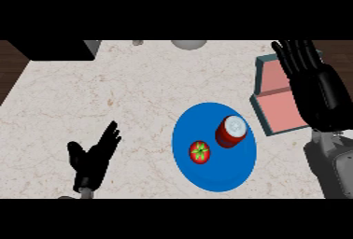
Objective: Pick the can from the plate and place it in the cardboard box
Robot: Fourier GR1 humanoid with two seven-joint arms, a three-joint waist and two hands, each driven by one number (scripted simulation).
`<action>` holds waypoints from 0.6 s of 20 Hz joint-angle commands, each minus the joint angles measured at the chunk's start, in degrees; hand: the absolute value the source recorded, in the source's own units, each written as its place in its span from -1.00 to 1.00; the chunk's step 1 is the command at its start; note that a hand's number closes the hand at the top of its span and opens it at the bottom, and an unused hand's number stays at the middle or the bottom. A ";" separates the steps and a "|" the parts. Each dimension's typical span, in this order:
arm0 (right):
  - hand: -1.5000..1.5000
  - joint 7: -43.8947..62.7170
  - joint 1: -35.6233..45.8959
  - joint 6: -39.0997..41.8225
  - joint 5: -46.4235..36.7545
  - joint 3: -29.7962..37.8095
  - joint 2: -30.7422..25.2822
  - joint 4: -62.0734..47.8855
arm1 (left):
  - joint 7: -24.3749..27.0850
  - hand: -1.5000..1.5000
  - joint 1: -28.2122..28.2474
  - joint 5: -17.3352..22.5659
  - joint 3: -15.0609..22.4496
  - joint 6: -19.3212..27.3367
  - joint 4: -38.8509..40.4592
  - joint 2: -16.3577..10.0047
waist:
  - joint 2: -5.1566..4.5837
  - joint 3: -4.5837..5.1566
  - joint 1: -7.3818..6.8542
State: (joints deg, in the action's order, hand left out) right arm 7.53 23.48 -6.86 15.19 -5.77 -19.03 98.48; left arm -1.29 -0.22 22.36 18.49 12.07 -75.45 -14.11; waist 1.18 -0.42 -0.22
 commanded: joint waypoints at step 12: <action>-1.00 -26.17 -15.66 -0.82 -24.06 -1.86 -7.96 -12.35 | 1.35 0.00 -5.75 -8.48 -6.75 11.07 -0.34 -4.03 | -1.30 0.32 0.44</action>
State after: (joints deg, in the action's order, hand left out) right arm -8.92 13.57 -3.43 -2.41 -7.65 -27.73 90.45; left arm 0.91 -4.85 15.96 11.38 20.31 -75.48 -19.29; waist -0.01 0.01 -0.02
